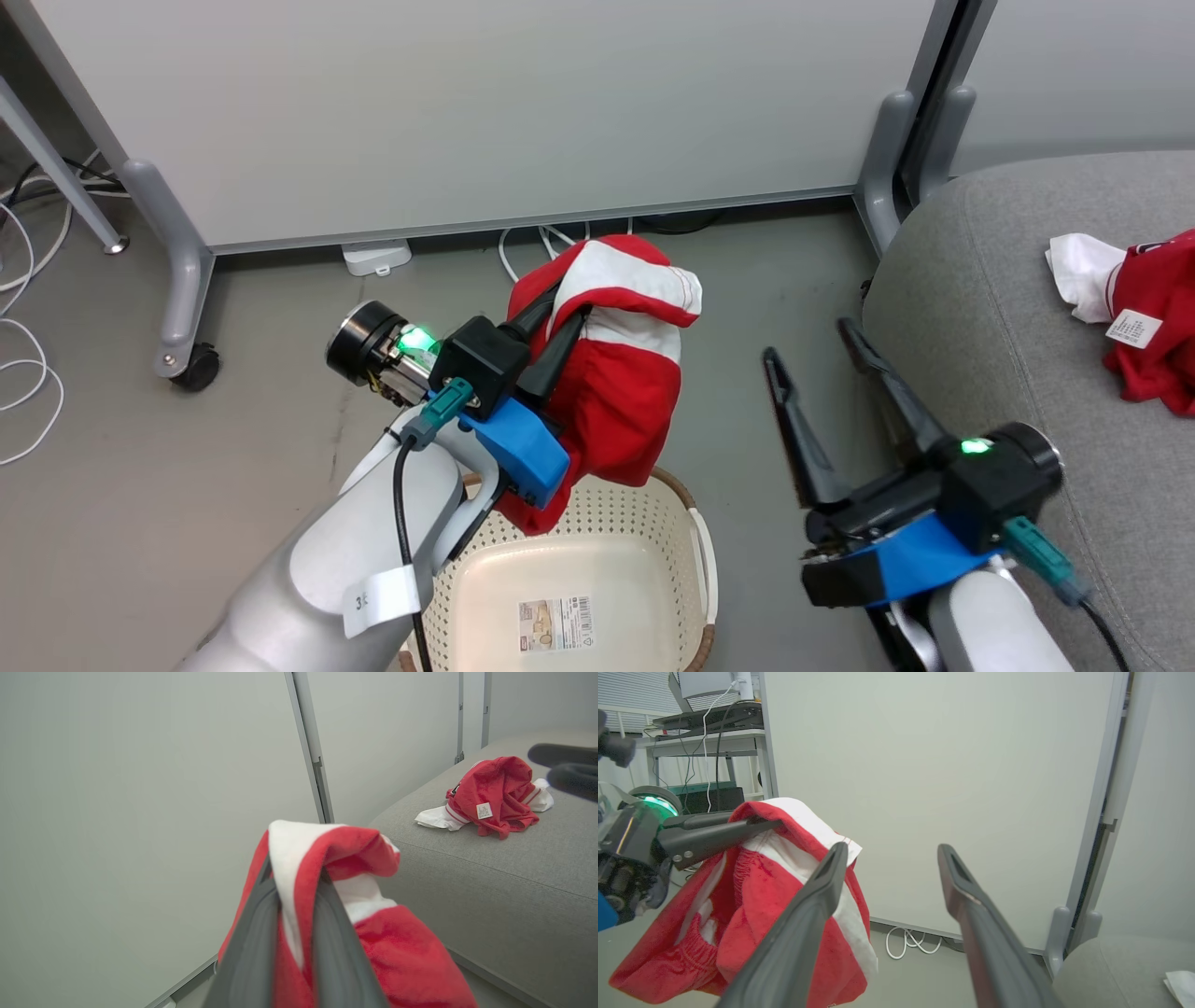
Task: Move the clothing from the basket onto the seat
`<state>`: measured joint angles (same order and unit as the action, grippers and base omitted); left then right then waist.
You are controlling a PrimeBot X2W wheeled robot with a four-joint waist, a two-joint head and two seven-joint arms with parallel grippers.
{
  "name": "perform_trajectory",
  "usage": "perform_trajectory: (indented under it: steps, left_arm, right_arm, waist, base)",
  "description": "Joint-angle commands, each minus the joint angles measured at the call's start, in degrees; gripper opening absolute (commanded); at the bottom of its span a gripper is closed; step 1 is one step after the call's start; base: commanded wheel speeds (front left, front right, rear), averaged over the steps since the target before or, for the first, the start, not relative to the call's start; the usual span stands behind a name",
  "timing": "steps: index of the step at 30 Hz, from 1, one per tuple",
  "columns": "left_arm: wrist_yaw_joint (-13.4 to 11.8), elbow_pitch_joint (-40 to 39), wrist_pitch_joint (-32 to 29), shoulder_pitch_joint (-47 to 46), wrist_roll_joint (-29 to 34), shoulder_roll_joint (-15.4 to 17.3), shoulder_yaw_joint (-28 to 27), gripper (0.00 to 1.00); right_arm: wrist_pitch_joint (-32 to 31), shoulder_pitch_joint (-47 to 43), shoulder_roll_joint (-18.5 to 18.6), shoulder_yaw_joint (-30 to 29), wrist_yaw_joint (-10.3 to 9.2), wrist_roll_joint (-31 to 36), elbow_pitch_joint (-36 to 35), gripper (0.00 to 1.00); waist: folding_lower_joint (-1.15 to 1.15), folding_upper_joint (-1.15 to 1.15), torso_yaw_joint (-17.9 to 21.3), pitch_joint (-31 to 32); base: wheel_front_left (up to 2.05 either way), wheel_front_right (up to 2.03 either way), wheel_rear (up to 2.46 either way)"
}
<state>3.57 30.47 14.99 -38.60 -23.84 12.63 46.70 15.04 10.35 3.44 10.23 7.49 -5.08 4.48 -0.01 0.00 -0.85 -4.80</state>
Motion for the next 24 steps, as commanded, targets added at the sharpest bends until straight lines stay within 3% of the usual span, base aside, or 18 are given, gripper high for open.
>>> perform_trajectory:
  steps: [1,9,12,18,24]
  left_arm:
    - [0.27,-0.36,0.29,-0.8,0.3,-0.06,-0.52,0.0]
    - [0.65,-0.55,0.29,-1.96,1.27,-0.89,-0.49,0.0]
    - [0.92,-0.76,0.29,-2.8,1.81,-1.55,-0.54,0.0]
    - [1.14,-1.08,0.29,-3.27,2.34,-2.51,-0.55,0.0]
    - [1.43,-1.51,0.29,-3.87,2.83,-3.66,-0.49,0.0]
  right_arm:
    - [0.21,2.39,0.07,2.96,0.01,-0.16,0.41,1.0]
    - [0.22,9.93,0.05,13.7,0.01,0.18,7.49,1.0]
    - [0.21,13.17,-0.22,15.6,0.01,2.23,14.04,1.0]
    - [0.23,16.04,-0.51,14.7,0.01,5.75,21.06,1.0]
    - [0.21,18.31,-0.57,16.08,0.01,2.99,24.59,1.0]
  waist:
    - [0.01,0.0,-0.01,-0.48]
    - [0.01,0.0,-0.95,-1.76]
    - [0.01,0.0,-1.83,-2.62]
    - [0.01,0.0,-2.62,-3.33]
    - [0.01,0.0,-3.43,-4.02]
  base:
    - [0.0,0.0,0.0]
    - [0.0,0.0,0.0]
    - [0.0,0.0,0.0]
    - [0.0,0.0,0.0]
    - [0.0,0.0,0.0]
